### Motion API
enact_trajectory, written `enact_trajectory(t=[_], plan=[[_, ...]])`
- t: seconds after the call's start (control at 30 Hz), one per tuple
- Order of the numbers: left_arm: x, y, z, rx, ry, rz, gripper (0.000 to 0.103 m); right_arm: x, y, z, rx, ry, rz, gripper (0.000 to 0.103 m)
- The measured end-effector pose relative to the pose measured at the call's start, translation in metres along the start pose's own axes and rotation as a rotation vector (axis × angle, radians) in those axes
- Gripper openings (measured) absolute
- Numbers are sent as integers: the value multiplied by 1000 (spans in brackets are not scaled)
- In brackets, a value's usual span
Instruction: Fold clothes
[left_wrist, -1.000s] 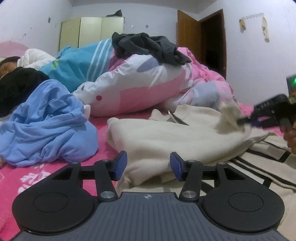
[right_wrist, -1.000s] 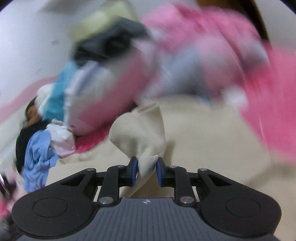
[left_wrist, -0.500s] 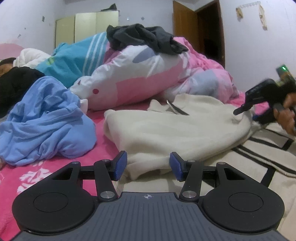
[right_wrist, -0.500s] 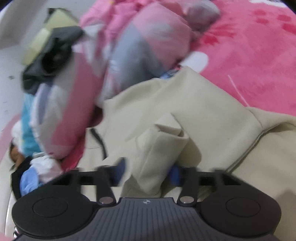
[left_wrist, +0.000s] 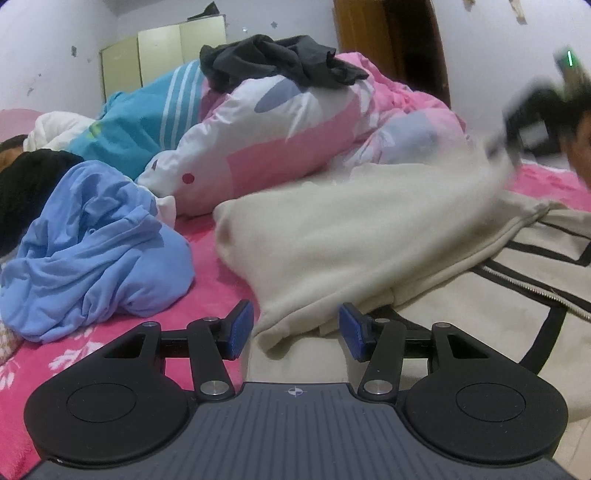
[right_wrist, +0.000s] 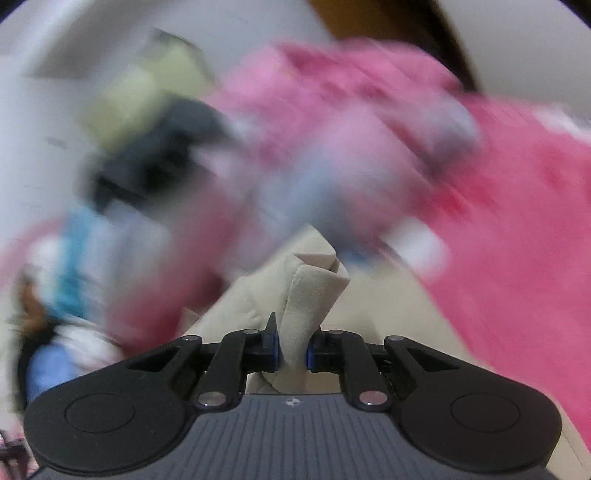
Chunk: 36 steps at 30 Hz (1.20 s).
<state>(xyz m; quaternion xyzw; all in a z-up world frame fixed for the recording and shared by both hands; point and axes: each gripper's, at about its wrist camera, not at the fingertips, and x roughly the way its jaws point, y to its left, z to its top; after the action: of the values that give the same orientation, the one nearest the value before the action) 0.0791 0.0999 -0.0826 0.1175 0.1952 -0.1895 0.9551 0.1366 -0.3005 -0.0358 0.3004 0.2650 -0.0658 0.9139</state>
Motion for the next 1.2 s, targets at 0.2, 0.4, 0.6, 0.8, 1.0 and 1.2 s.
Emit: enact_trajectory(t=[0.2, 0.4, 0.6, 0.8, 1.0, 1.2], plan=[[2, 2, -1, -12, 24, -19, 49, -13, 4, 11, -20, -50, 46, 12], [5, 1, -2, -16, 53, -30, 45, -16, 0, 12, -118, -85, 11, 12], [5, 4, -4, -37, 70, -52, 44, 5, -36, -14, -50, 33, -51, 12], [6, 6, -4, -45, 79, -63, 43, -1, -46, -17, -87, 39, -62, 12], [-6, 21, -7, -104, 40, -91, 44, -12, -52, -5, -104, 12, -55, 43], [-38, 40, 9, -177, -81, -99, 45, -50, -38, 17, -201, -136, -76, 45]])
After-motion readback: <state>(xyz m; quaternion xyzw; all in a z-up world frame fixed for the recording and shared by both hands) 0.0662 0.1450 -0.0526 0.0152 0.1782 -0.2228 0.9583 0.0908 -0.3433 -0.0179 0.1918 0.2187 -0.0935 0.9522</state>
